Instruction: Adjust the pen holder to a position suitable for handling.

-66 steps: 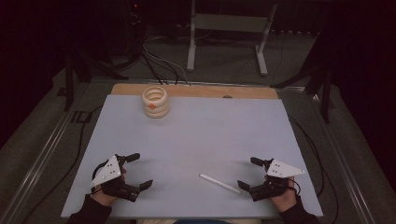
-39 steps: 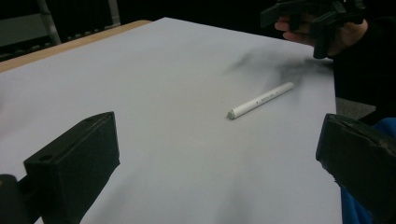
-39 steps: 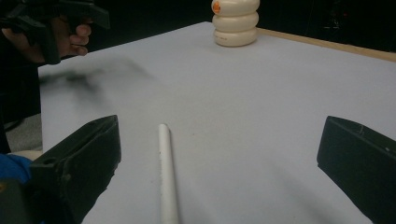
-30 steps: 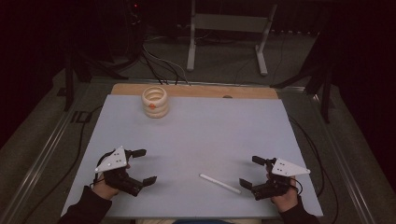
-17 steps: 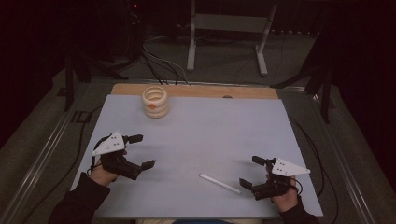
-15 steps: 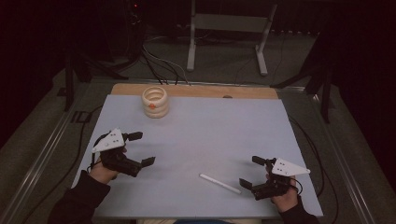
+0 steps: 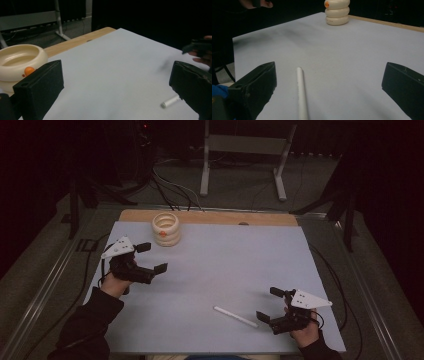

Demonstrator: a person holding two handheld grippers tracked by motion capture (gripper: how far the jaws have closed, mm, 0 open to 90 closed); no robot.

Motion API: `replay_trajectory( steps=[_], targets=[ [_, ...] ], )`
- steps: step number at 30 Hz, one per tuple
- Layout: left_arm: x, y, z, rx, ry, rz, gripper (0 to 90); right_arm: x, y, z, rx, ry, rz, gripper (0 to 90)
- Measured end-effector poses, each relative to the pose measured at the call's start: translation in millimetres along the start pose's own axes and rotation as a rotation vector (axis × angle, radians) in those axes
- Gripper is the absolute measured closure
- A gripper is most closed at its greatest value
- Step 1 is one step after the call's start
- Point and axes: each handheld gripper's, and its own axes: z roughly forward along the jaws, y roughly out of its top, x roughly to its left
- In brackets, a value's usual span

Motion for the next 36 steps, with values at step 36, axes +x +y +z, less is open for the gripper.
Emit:
replay_trajectory(
  steps=[36],
  targets=[
    [115.3,38.0,51.3,0.250,0.206,-0.506,0.2,0.1,-0.7,1.4,0.013,0.014,0.002,0.0]
  ],
)
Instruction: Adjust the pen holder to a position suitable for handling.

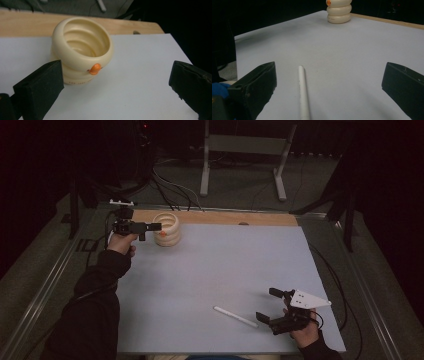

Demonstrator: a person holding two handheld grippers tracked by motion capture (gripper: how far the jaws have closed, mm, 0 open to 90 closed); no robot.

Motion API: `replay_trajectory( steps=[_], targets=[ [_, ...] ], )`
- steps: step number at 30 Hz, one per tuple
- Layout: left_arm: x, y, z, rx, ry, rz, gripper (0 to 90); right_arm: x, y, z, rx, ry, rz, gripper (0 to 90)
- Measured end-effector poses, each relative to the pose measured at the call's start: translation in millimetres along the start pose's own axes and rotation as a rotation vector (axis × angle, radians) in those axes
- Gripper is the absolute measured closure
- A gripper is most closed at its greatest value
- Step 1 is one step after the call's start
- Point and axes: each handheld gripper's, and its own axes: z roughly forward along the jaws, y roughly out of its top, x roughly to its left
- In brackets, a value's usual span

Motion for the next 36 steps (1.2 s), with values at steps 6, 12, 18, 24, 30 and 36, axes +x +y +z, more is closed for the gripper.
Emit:
replay_trajectory(
  steps=[6,12,18,24,30,36],
  targets=[
    [6.1,10.1,9.9,0.084,0.029,-0.060,0.2,0.4,0.0,0.7,0.005,0.005,0.002,0.0],
    [16.3,18.9,18.6,0.111,0.043,-0.171,6.2,0.1,-0.1,0.6,0.005,0.006,0.003,0.0],
    [24.0,24.6,29.2,0.146,0.085,-0.232,15.7,0.4,-0.2,1.1,0.008,0.006,0.000,0.0],
    [27.7,32.3,37.6,0.180,0.132,-0.241,23.6,0.9,-0.1,1.1,0.011,0.006,-0.005,0.0],
    [29.7,39.2,45.2,0.202,0.153,-0.230,29.4,1.2,-0.1,0.5,0.011,0.005,-0.005,0.0],
    [34.5,42.9,53.2,0.223,0.214,-0.246,38.5,1.4,-0.1,0.3,0.012,0.007,-0.007,0.0]
  ],
)
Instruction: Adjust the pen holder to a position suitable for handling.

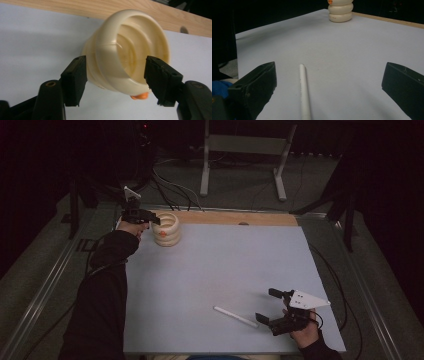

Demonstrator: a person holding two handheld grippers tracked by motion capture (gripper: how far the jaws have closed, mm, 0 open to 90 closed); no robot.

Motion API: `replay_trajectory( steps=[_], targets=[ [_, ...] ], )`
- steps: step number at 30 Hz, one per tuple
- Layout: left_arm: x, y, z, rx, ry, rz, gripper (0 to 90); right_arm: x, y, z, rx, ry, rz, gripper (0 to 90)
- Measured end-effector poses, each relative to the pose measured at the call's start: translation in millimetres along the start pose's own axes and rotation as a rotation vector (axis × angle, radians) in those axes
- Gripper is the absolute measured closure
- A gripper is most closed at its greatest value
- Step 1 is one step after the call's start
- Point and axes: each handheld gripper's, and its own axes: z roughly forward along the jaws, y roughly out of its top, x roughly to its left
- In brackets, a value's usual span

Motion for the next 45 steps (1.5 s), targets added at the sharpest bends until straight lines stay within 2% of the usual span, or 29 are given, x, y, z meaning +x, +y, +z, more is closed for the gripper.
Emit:
replay_trajectory(
  steps=[5,9,12,16,18,23,26,28,32,37,45],
  targets=[
    [0.6,2.2,6.1,0.018,0.020,-0.004,46.6,0.1,0.0,0.2,0.000,0.001,-0.005,0.0],
    [0.3,3.0,8.4,0.018,0.016,-0.007,55.5,0.9,0.1,0.1,0.002,0.001,-0.008,0.0],
    [0.2,3.6,9.3,0.013,0.035,-0.015,61.7,1.1,0.0,0.3,0.004,0.002,-0.007,0.0],
    [-2.2,4.3,9.3,0.007,0.066,-0.012,65.6,1.1,0.1,0.2,0.003,0.001,-0.008,0.0],
    [-3.3,4.0,9.4,0.014,0.083,0.008,71.0,1.0,0.0,0.0,0.003,0.000,-0.008,0.0],
    [-3.9,2.6,6.7,0.032,0.111,0.041,73.6,0.6,-0.2,-0.2,0.002,-0.002,-0.004,0.0],
    [-4.1,1.2,3.2,0.037,0.108,0.057,77.1,0.4,0.0,-0.6,-0.001,-0.005,-0.007,0.0],
    [-5.5,0.6,-0.1,0.032,0.092,0.060,78.9,0.3,-0.1,-0.5,0.000,-0.005,-0.003,0.0],
    [-14.1,-0.1,-6.0,0.041,0.100,0.106,78.6,0.4,0.1,-0.1,-0.002,-0.006,-0.003,0.0],
    [-27.0,-4.5,-10.4,0.057,0.091,0.159,78.4,-0.5,0.0,-0.8,-0.006,-0.010,0.000,0.0],
    [-51.1,-12.9,-14.8,0.074,0.028,0.234,78.2,-1.4,0.5,-2.9,-0.021,-0.029,0.001,0.0]
  ],
)
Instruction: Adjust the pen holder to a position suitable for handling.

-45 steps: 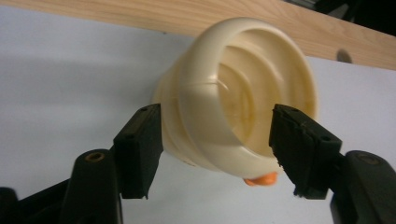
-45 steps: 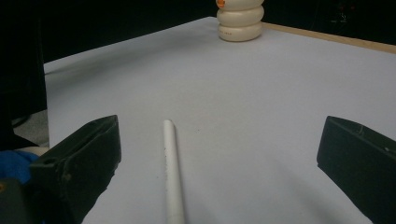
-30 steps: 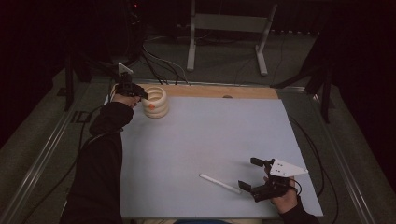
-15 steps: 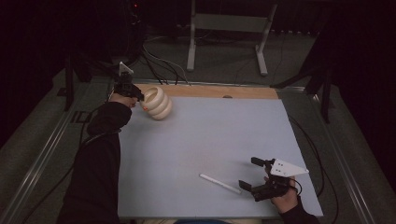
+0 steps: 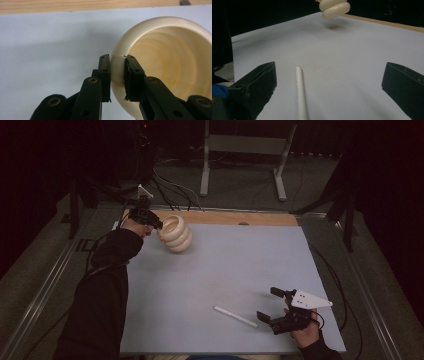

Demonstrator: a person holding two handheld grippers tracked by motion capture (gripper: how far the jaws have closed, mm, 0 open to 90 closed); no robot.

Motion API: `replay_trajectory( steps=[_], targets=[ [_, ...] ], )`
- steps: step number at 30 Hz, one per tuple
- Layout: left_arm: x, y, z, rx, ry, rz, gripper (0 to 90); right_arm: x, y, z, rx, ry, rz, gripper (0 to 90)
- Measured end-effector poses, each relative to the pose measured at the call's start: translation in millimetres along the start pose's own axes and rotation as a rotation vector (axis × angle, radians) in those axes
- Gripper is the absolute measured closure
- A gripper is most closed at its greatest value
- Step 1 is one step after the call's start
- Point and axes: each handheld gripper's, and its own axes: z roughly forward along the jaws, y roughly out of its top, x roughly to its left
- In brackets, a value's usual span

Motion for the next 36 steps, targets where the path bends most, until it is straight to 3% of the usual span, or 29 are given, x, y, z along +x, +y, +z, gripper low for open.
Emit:
replay_trajectory(
  steps=[11,29,36],
  targets=[
    [-31.7,-10.3,-0.2,0.022,-0.030,0.106,78.2,0.0,0.2,-0.1,0.000,-0.007,-0.002,0.0],
    [-77.4,-33.7,23.5,0.113,-0.077,0.262,78.2,0.3,-0.1,0.4,0.005,-0.012,-0.006,0.0],
    [-90.3,-38.1,32.6,0.143,-0.100,0.287,78.1,0.2,-0.1,0.5,0.007,-0.014,-0.006,0.0]
  ],
)
